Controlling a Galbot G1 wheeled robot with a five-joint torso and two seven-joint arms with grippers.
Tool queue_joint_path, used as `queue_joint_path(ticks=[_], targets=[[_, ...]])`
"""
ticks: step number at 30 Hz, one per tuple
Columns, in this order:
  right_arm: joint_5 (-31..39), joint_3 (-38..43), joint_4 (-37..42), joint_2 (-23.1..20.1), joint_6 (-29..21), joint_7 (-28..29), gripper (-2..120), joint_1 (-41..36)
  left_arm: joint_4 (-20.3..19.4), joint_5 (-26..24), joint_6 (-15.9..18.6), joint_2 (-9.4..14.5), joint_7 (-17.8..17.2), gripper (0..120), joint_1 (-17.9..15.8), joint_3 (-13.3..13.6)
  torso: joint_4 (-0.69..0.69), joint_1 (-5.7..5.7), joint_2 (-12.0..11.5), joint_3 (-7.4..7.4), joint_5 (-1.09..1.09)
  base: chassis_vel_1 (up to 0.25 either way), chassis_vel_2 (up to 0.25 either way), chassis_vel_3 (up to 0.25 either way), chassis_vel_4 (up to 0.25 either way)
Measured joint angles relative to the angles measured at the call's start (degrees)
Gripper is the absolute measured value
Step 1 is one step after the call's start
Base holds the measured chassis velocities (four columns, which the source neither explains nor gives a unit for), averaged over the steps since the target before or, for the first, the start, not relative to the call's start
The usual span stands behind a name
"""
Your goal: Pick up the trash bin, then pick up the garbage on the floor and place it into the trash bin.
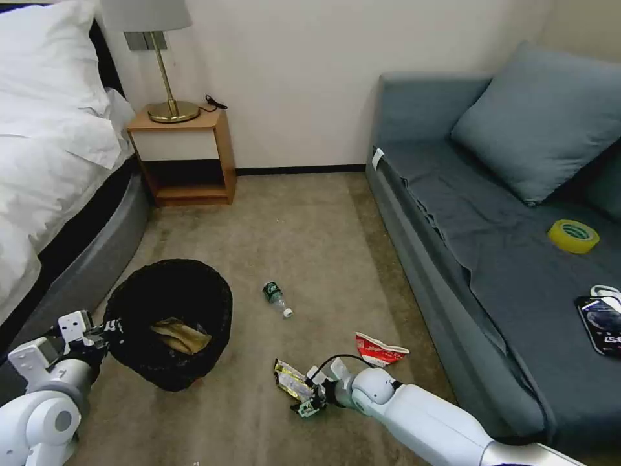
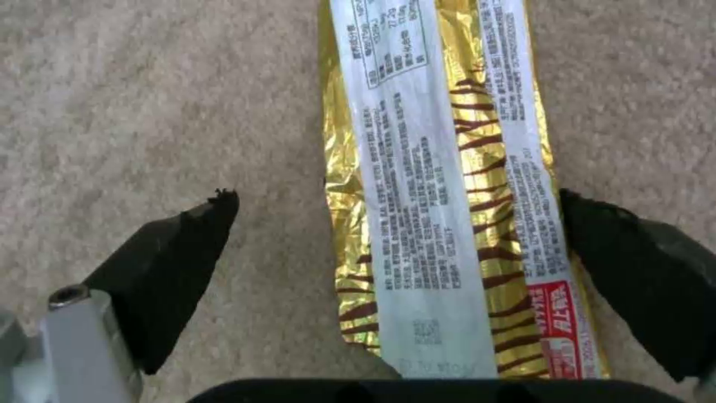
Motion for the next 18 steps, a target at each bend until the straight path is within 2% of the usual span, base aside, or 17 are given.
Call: queue_joint_path(ticks=[7,11,12,15,17,18], targets=[[-0.32,-0.07,0.25,0.38,0.75,1.01,98,-0.38,0.34,0.07,-0.23,0.13,0.08,3,-0.21,0.21,0.0,0.0,0.0,0.0,0.02,0.0,0.0,0.0,0.0],[-0.66,0.2,0.58,0.35,1.64,1.73,79,-0.45,0.48,0.16,-0.4,0.16,0.17,3,-0.34,0.3,0.01,0.0,0.0,0.0,0.02,0.0,0.0,0.0,0.0],[-0.66,0.2,0.58,0.35,1.64,1.73,79,-0.45,0.48,0.16,-0.4,0.16,0.17,3,-0.34,0.3,0.01,0.0,0.0,0.0,0.02,0.0,0.0,0.0,0.0],[-0.89,0.35,0.6,0.32,2.27,2.27,65,-0.53,0.48,0.3,-0.45,0.09,0.18,3,-0.41,0.43,0.01,0.0,0.0,0.0,0.02,0.0,0.0,0.0,0.0],[-0.98,0.39,0.59,0.32,2.31,2.31,65,-0.58,0.48,0.31,-0.46,0.06,0.18,3,-0.41,0.44,0.01,0.0,0.0,0.0,0.02,0.0,0.0,0.0,0.0],[-1.42,0.51,0.43,0.25,2.72,2.34,56,-0.84,0.47,0.33,-0.46,-0.05,0.18,3,-0.41,0.47,0.01,0.0,0.0,0.0,0.01,0.0,0.0,0.0,0.0]])
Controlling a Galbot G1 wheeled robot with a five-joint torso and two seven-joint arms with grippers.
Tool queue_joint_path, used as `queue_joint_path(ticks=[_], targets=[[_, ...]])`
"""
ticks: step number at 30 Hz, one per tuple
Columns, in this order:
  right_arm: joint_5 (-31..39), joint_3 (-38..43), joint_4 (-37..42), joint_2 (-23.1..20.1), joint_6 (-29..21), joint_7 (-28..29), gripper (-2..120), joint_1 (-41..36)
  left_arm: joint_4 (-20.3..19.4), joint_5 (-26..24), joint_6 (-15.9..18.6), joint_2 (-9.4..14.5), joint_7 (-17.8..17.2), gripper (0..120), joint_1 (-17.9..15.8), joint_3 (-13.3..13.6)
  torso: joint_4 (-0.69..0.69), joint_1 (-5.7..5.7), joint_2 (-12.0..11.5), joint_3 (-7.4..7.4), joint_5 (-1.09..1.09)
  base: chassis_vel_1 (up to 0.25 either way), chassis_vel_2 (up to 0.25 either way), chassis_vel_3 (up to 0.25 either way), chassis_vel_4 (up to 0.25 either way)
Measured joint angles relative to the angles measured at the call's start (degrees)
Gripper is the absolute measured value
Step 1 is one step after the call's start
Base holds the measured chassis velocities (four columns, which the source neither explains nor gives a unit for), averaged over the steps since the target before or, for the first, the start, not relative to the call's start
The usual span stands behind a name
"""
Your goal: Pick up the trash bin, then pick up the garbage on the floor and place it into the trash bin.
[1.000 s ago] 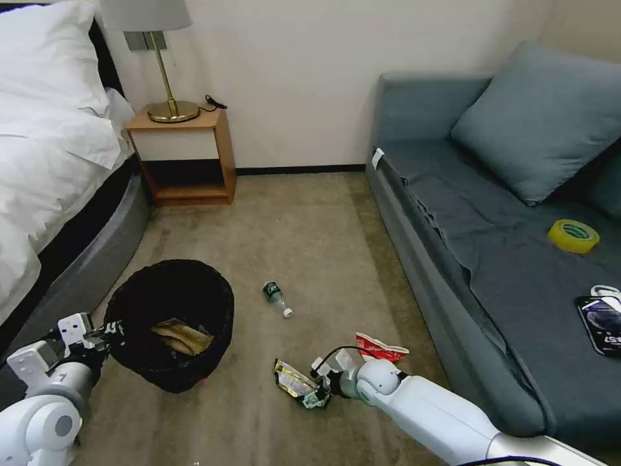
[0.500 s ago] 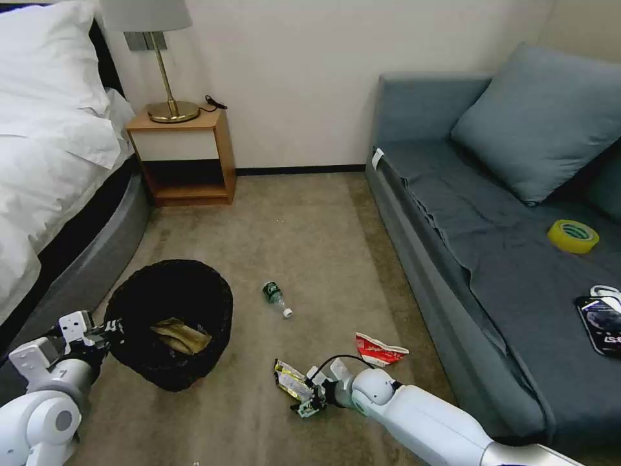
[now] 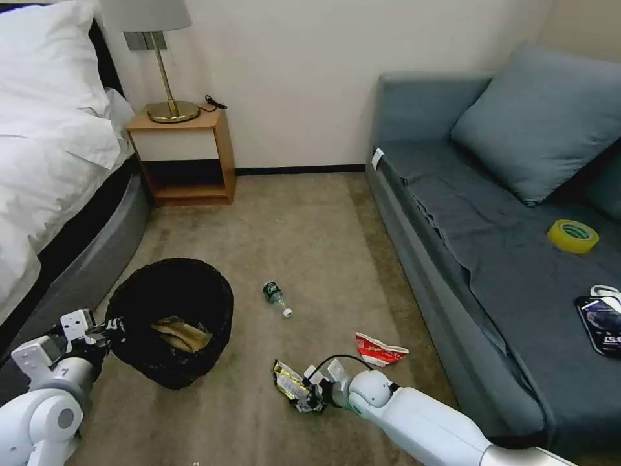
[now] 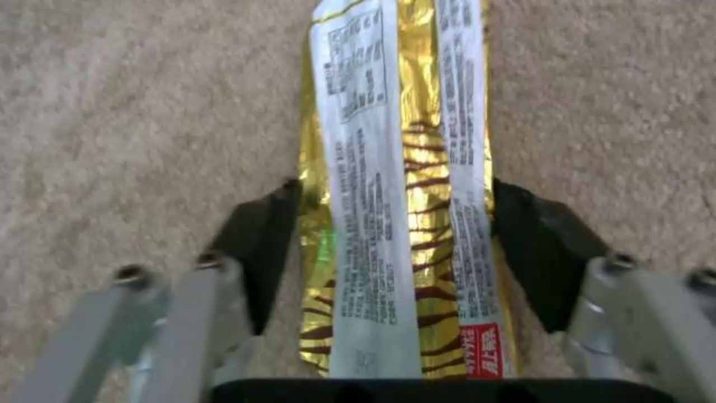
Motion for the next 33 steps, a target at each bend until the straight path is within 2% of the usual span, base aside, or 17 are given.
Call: queue_joint_path(ticks=[3,7,8,9,14,24,28,29,32,33], targets=[[-0.85,0.21,-0.02,-0.13,0.61,-0.06,42,-0.67,-0.08,0.0,0.0,-0.04,0.06,3,0.07,-0.16,-0.01,0.0,0.0,0.0,0.0,0.0,0.0,0.0,0.0],[-1.21,0.29,-0.04,-0.13,0.69,-0.05,35,-0.85,-0.16,0.0,-0.01,-0.09,0.07,3,0.16,-0.36,-0.01,0.0,0.0,0.0,-0.01,0.0,0.0,0.0,0.0],[-1.43,0.35,-0.17,-0.05,0.89,0.07,29,-0.98,-0.26,0.0,-0.02,-0.18,0.07,3,0.26,-0.44,-0.01,0.0,0.01,0.0,-0.01,0.0,0.0,0.0,0.0],[-1.41,0.85,-0.03,0.12,1.24,0.69,14,-1.36,-0.58,0.0,-0.04,-0.35,0.08,3,0.43,-0.52,0.0,0.0,0.0,0.0,0.01,0.0,0.0,0.0,0.0],[-0.69,1.86,1.94,-0.93,1.42,1.58,0,-1.31,-0.83,0.0,-0.04,-0.37,0.01,3,0.4,-0.49,0.01,0.0,0.0,0.0,0.01,0.0,0.0,0.0,0.0],[1.67,8.89,10.94,-4.74,0.88,4.34,0,-1.07,-1.17,0.44,-0.01,-0.57,-0.21,3,0.25,0.63,0.01,0.0,0.0,0.0,0.01,0.0,0.0,0.0,0.0],[3.96,14.76,19.89,-8.88,-0.25,5.51,0,-1.47,-1.14,0.64,0.04,-0.7,-0.26,3,0.19,1.45,-0.01,0.0,0.0,0.0,0.01,0.0,0.0,0.0,0.0],[3.96,14.76,19.89,-8.88,-0.25,5.51,0,-1.47,-1.14,0.64,0.04,-0.7,-0.26,3,0.19,1.45,-0.01,0.0,0.0,0.0,0.01,0.0,0.0,0.0,0.0],[6.24,18.96,27.96,-11.53,-0.44,8.57,0,-1.32,-0.95,0.87,0.05,-0.9,-0.28,3,0.09,2.3,-0.01,0.0,0.0,0.0,0.0,0.0,0.0,0.0,0.0],[6.24,18.96,27.96,-11.53,-0.44,8.57,0,-1.32,-0.95,0.87,0.05,-0.9,-0.28,3,0.09,2.3,-0.01,0.0,0.0,0.0,0.0,0.0,0.0,0.0,0.0]])
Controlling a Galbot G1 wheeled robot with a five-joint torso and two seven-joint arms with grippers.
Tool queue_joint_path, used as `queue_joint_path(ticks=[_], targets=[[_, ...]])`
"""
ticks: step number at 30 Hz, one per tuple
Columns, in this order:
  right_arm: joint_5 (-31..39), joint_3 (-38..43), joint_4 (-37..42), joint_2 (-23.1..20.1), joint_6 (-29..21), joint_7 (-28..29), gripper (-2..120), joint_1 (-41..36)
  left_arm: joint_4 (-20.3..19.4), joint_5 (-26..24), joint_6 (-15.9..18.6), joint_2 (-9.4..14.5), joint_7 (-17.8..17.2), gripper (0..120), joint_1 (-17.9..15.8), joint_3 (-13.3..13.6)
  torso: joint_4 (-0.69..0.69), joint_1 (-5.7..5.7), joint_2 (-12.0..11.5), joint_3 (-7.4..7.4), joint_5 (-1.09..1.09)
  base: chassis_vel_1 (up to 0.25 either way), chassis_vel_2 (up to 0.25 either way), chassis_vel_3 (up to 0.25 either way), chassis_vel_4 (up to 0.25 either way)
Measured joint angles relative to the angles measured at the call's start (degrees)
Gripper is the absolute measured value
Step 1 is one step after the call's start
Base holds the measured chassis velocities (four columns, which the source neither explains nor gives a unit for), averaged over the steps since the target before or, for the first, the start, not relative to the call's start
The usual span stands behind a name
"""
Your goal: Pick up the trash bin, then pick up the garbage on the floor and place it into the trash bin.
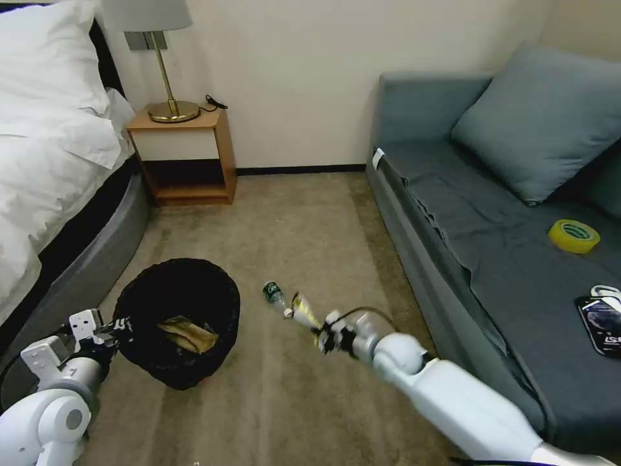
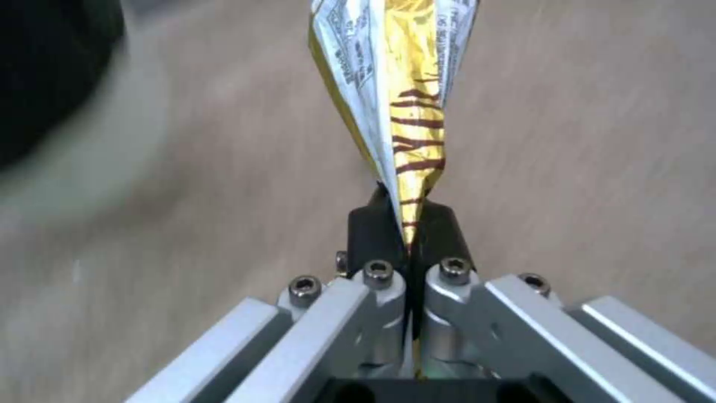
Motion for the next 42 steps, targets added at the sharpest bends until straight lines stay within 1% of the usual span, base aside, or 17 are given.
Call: queue_joint_path(ticks=[3,5,6,10,12,15,16,18,20,21,25,27,30,31,32,35,42], targets=[[2.65,2.56,6.31,-1.19,0.74,2.04,0,1.59,0.25,0.25,0.0,-0.15,0.0,3,-0.12,1.12,0.0,0.0,0.0,0.0,0.0,0.0,0.0,0.0,0.0],[4.49,2.72,9.28,-1.7,1.22,2.9,0,3.09,0.36,0.4,0.01,-0.18,-0.04,3,-0.25,1.73,0.01,0.0,0.0,0.0,0.0,0.0,0.0,0.0,0.0],[4.49,2.72,9.28,-1.7,1.22,2.9,0,3.09,0.36,0.4,0.01,-0.18,-0.04,3,-0.25,1.73,0.01,0.0,0.0,0.0,0.0,0.0,0.0,0.0,0.0],[8.87,-0.35,15.02,-2.46,1.4,5.32,0,7.07,0.13,0.34,0.28,-0.01,-0.61,3,-0.85,3.01,0.01,0.0,0.0,0.0,0.0,0.0,0.0,0.0,0.0],[9.37,-1.24,15.75,-2.47,1.45,5.65,0,7.76,0.07,0.26,0.34,0.05,-0.73,3,-0.98,3.15,0.01,0.0,0.0,0.0,0.0,0.0,0.0,0.0,0.0],[11.52,-5.91,18.13,-1.94,1.83,7.35,0,10.38,0.0,-0.07,0.47,0.38,-0.91,3,-1.33,3.45,0.0,0.0,0.0,0.0,0.0,0.0,0.0,0.0,0.0],[11.52,-5.91,18.13,-1.94,1.83,7.35,0,10.38,0.0,-0.07,0.47,0.38,-0.91,3,-1.33,3.45,0.0,0.0,0.0,0.0,0.0,0.0,0.0,0.0,0.0],[11.85,-8.87,18.68,-1.21,2.15,7.93,0,11.73,0.0,-0.2,0.49,0.53,-0.95,3,-1.35,3.53,0.0,0.0,0.0,0.0,-0.01,0.0,0.0,0.0,0.0],[11.93,-13.06,18.72,0.51,2.28,8.53,0,13.55,0.0,-0.25,0.52,0.58,-0.95,3,-1.44,3.78,0.01,0.0,0.0,0.0,-0.02,0.0,0.0,0.0,0.0],[11.93,-13.06,18.72,0.51,2.28,8.53,0,13.55,0.0,-0.25,0.52,0.58,-0.95,3,-1.44,3.78,0.01,0.0,0.0,0.0,-0.02,0.0,0.0,0.0,0.0],[11.65,-18.81,17.06,5.21,2.28,9.2,0,15.68,0.09,-0.21,0.53,0.24,-0.95,3,-1.79,4.52,0.01,0.0,0.0,0.0,-0.02,0.0,0.0,0.0,0.0],[11.59,-19.31,16.83,5.74,2.28,9.26,0,15.83,0.09,-0.2,0.54,0.18,-0.95,3,-1.82,4.61,0.02,0.0,0.0,0.0,-0.01,0.0,0.0,0.0,0.0],[11.44,-21.99,15.73,8.71,2.27,9.29,0,16.58,0.08,-0.05,0.55,-0.22,-0.95,3,-1.87,5.17,0.02,0.0,0.0,0.0,-0.02,0.0,0.0,0.0,0.0],[11.44,-21.99,15.73,8.71,2.27,9.29,0,16.58,0.08,-0.05,0.55,-0.22,-0.95,3,-1.87,5.17,0.02,0.0,0.0,0.0,-0.02,0.0,0.0,0.0,0.0],[11.37,-23.57,15.07,10.27,2.27,9.34,0,17.03,0.0,0.0,0.56,-0.53,-0.95,3,-1.9,5.45,0.02,0.0,0.0,0.0,-0.02,0.0,0.0,0.0,0.0],[11.08,-25.55,13.93,12.24,2.22,9.46,0,17.29,-0.21,0.01,0.57,-0.97,-0.91,3,-1.95,5.73,0.01,0.0,0.0,0.0,-0.02,0.0,0.0,0.0,0.0],[9.94,-28.16,12.66,13.75,1.91,10.14,0,16.87,-0.35,-0.24,0.58,-1.32,-0.7,3,-2.06,5.85,0.01,0.0,0.0,0.0,-0.01,0.0,0.0,0.0,0.0]])
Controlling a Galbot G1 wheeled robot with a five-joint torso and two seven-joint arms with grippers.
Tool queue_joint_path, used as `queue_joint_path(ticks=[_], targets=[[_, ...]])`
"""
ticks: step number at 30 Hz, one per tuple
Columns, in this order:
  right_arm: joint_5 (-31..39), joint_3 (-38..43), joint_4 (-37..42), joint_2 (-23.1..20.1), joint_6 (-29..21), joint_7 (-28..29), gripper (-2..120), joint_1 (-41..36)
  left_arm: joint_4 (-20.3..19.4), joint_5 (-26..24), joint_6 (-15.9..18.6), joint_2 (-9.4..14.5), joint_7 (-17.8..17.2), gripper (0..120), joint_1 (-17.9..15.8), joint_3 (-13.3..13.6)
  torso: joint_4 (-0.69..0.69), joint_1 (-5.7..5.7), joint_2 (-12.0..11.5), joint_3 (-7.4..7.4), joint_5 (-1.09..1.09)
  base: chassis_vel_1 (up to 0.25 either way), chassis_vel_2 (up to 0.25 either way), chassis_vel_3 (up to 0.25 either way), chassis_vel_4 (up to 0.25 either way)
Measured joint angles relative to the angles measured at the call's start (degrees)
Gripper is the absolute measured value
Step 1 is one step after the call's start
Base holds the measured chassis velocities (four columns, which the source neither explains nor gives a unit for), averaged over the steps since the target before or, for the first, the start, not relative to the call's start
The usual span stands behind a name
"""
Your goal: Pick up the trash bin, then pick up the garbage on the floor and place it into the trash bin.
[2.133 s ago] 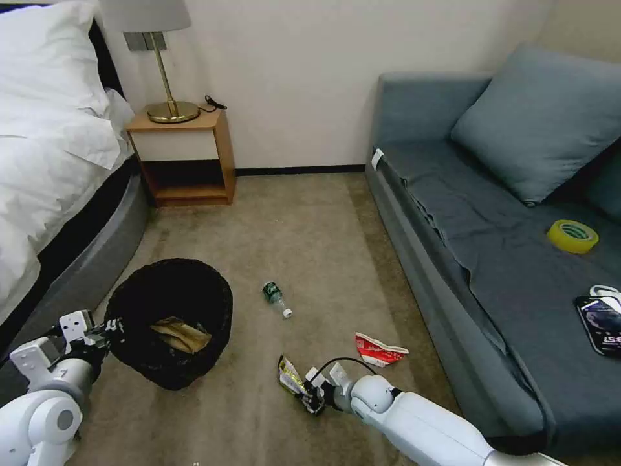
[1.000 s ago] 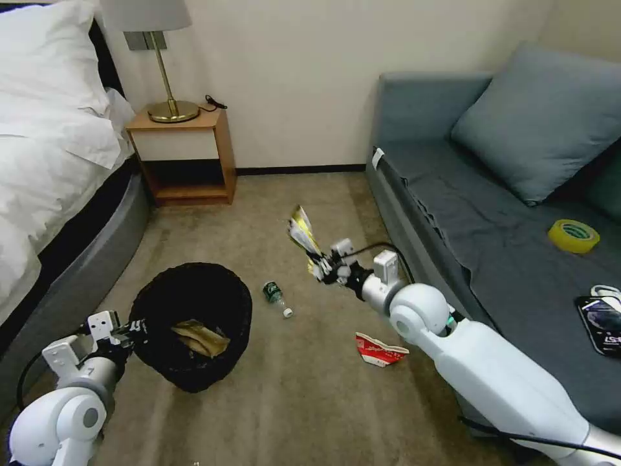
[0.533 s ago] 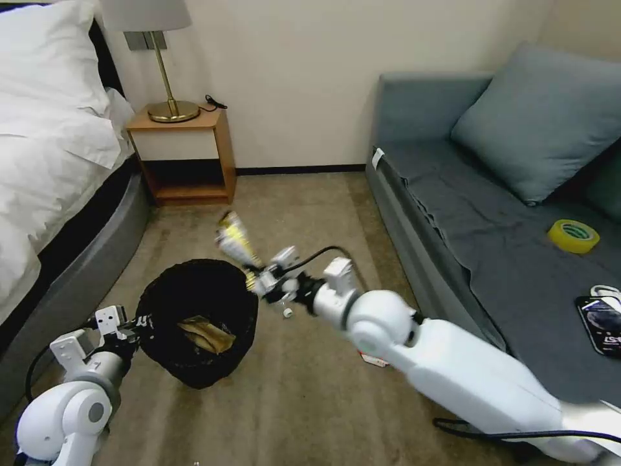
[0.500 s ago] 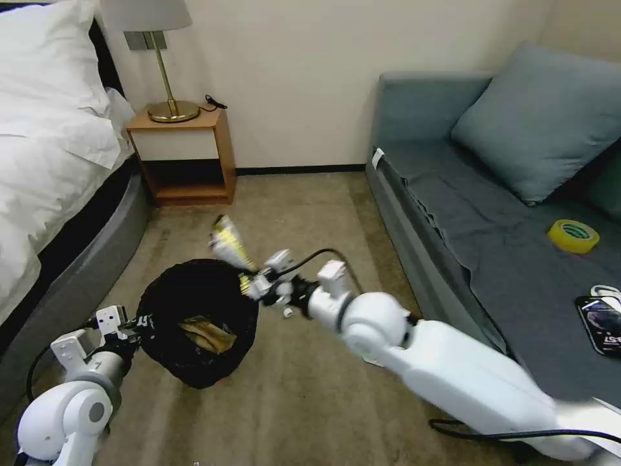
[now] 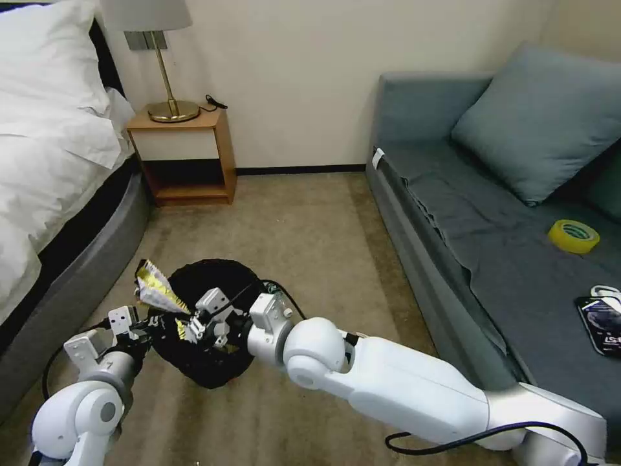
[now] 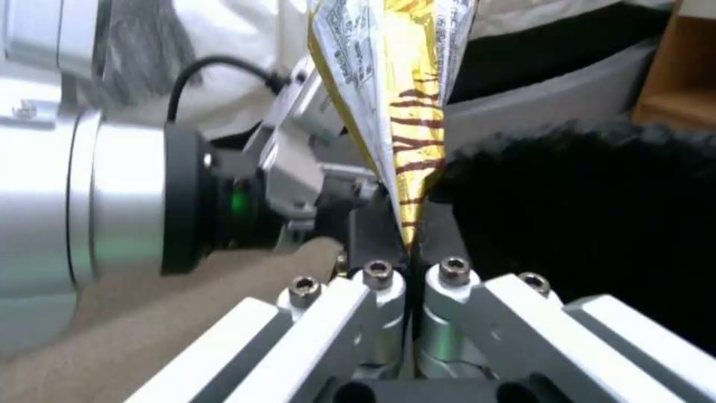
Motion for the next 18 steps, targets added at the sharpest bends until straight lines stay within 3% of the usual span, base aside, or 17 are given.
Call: queue_joint_path(ticks=[5,9,11,13,18], targets=[[-0.59,-0.63,-0.31,-0.09,-0.5,0.47,9,-0.13,-0.16,-0.05,0.0,-0.32,0.15,3,0.08,-0.03,0.0,0.0,0.0,0.0,0.0,0.0,0.0,0.0,0.0],[-0.82,-0.55,-0.31,-0.59,-0.91,0.94,27,-0.29,-0.36,-0.15,-0.02,-0.41,0.44,3,0.37,-0.25,0.0,0.0,0.0,0.0,0.01,0.0,0.0,0.0,0.0],[-0.9,-0.52,-0.31,-0.66,-0.94,1.04,29,-0.36,-0.38,-0.16,-0.02,-0.41,0.47,3,0.4,-0.29,0.0,0.0,0.0,0.0,0.01,0.0,0.0,0.0,0.0],[-1.29,-0.31,-0.31,-0.93,-1.08,1.53,41,-0.76,-0.49,-0.25,-0.08,-0.38,0.64,3,0.51,-0.41,0.0,0.0,0.0,0.0,0.01,0.0,0.0,0.0,0.0],[-1.61,0.15,-0.32,-1.3,-1.29,1.87,55,-1.23,-0.56,-0.63,-0.09,-0.15,0.68,3,0.54,-0.68,0.0,0.0,0.0,0.0,0.01,0.0,0.0,0.0,0.0]])
